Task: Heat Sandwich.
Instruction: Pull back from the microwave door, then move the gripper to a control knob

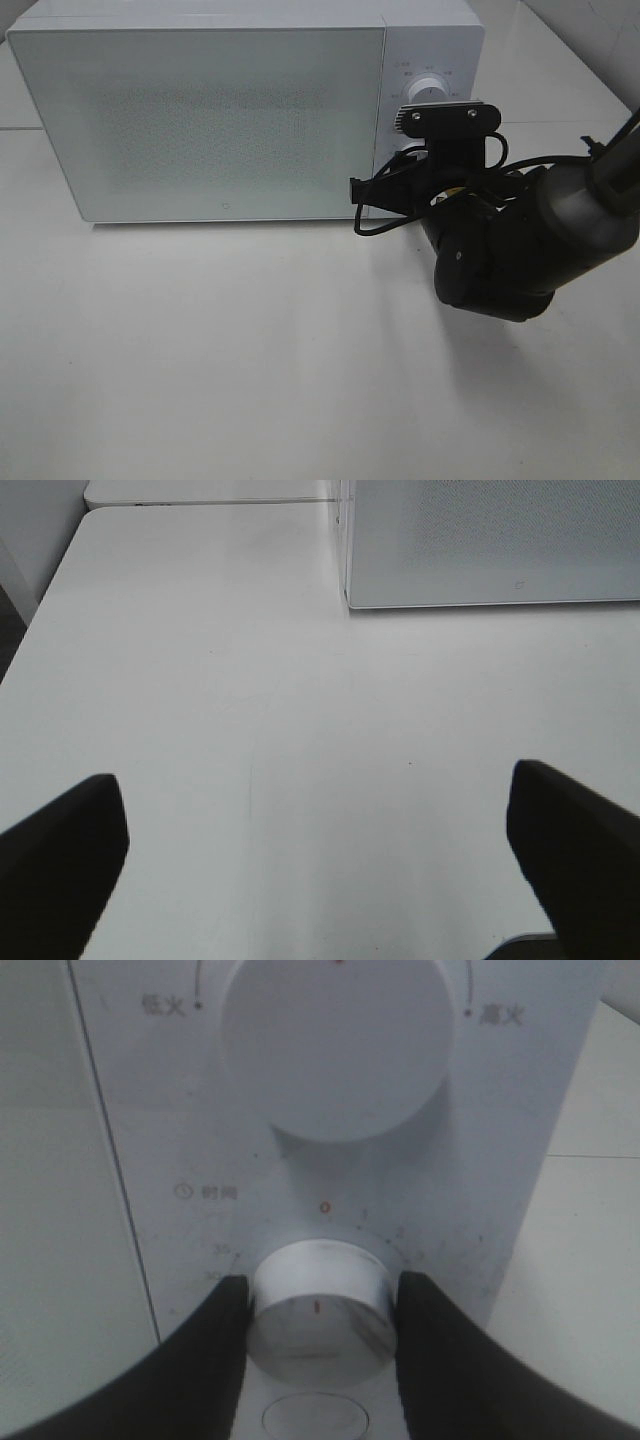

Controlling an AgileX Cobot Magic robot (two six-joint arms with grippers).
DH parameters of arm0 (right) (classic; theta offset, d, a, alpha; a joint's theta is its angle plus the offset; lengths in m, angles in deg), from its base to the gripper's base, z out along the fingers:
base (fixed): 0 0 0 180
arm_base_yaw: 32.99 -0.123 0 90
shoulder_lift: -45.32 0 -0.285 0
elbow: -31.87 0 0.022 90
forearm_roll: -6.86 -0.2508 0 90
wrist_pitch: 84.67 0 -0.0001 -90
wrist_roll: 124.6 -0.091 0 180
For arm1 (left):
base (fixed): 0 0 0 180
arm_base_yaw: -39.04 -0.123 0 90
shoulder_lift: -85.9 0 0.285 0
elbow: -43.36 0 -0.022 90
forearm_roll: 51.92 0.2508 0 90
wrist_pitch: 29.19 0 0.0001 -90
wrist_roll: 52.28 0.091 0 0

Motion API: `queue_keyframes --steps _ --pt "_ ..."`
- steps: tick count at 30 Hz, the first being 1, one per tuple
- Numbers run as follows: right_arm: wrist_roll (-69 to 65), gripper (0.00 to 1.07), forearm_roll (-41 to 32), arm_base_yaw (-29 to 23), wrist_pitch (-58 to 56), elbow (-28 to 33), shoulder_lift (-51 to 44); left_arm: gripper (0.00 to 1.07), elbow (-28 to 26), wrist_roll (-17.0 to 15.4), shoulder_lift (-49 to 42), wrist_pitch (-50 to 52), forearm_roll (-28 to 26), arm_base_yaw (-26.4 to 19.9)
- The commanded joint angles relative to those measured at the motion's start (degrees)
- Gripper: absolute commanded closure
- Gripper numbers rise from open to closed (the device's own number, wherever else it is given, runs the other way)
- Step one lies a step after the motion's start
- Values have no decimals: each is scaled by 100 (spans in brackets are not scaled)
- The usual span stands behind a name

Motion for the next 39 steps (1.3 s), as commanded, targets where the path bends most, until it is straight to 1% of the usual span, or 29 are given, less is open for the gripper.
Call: queue_keyframes --steps 1,6,14,18,21,23,26,28,29,31,32,35,36,39 --pt "40 95 52 57 132 -57 -17 9 6 -23 -109 63 -29 -11" --pt "-46 95 34 63 201 -57 -17 9 6 -23 -109 63 -29 -11" --pt "-596 95 34 63 281 -57 -17 9 6 -23 -109 63 -29 -11" --pt "-1066 97 34 63 372 -57 -17 9 6 -23 -109 63 -29 -11" --pt "-1782 97 34 63 521 -57 -17 9 6 -23 -109 63 -29 -11" --pt "-2005 97 34 63 544 -57 -17 9 6 -23 -109 63 -29 -11" --pt "-2945 97 34 63 636 -57 -17 9 6 -23 -109 63 -29 -11" --pt "-3105 97 34 63 659 -57 -17 9 6 -23 -109 63 -29 -11" --pt "-3558 97 34 63 688 -57 -17 9 6 -23 -109 63 -29 -11" --pt "-3971 97 34 63 705 -57 -17 9 6 -23 -109 63 -29 -11" --pt "-3971 97 34 63 705 -57 -17 9 6 -23 -109 63 -29 -11" --pt "-4767 97 34 63 825 -57 -17 9 6 -23 -109 63 -29 -11" --pt "-4767 97 34 63 825 -57 -17 9 6 -23 -109 63 -29 -11" --pt "-5363 97 34 63 842 -57 -17 9 6 -23 -109 63 -29 -11"
